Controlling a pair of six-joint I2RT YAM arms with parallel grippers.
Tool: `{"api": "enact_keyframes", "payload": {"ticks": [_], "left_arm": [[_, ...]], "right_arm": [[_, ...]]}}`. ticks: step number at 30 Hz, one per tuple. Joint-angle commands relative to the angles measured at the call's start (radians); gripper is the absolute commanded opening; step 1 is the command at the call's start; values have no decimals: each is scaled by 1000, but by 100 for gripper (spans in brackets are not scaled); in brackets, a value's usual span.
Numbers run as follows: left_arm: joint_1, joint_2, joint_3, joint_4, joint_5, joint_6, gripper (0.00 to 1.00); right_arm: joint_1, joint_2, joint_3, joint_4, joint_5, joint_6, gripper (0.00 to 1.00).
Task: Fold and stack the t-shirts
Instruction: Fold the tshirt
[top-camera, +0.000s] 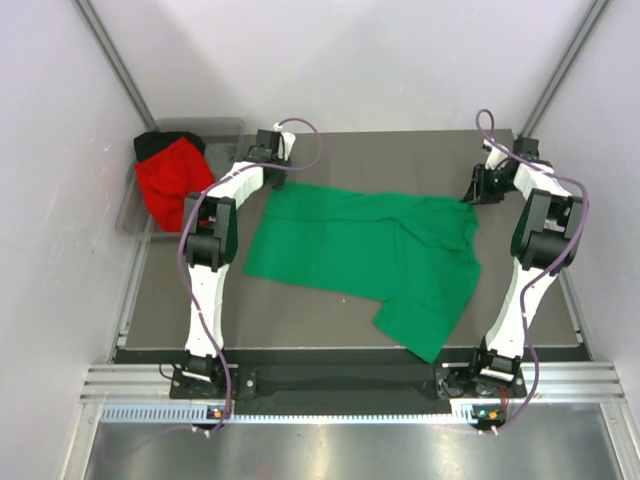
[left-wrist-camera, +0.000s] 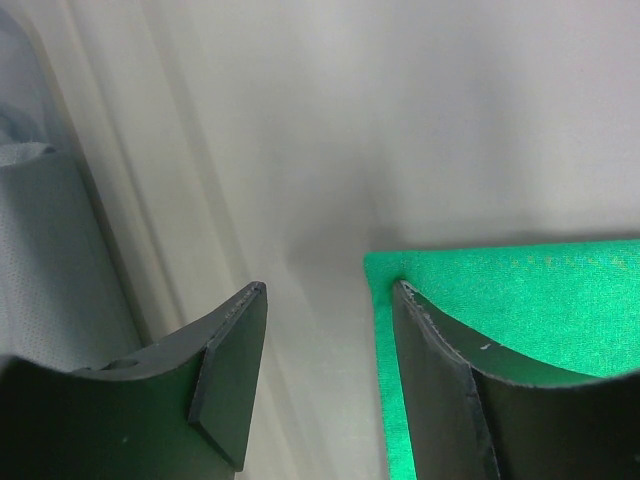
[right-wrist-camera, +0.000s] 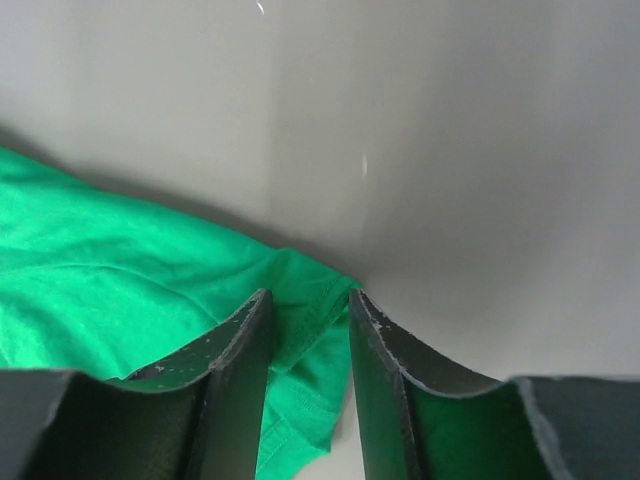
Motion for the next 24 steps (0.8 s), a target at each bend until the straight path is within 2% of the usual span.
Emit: {"api": "enact_keyframes", "payload": {"ticks": [1,5,11,17,19,21,24], "left_arm": [[10,24,11,-62,-9,2,58],[10,24,13,-63,-10,2,58],[10,38,22,-60,-19,2,58],[13,85,92,-115,4,-5,59],[19,101,124,-137,65,-12,54],[22,104,137,-161,105,-33,43],[24,98,132,-166,147,-48,40]], "right_arm": [[-2,44,68,-84,-5,-25,36],[-2,78,97,-118,7,-32,31],[-2,89,96,-104,12,-43,1],[-3,69,71,-58,14,-43,0],[-2,70,76,-55,12,-43,0],[-2,70,74,-50,9,-39,0],[0,77,71,-50,1,-34,0]]}}
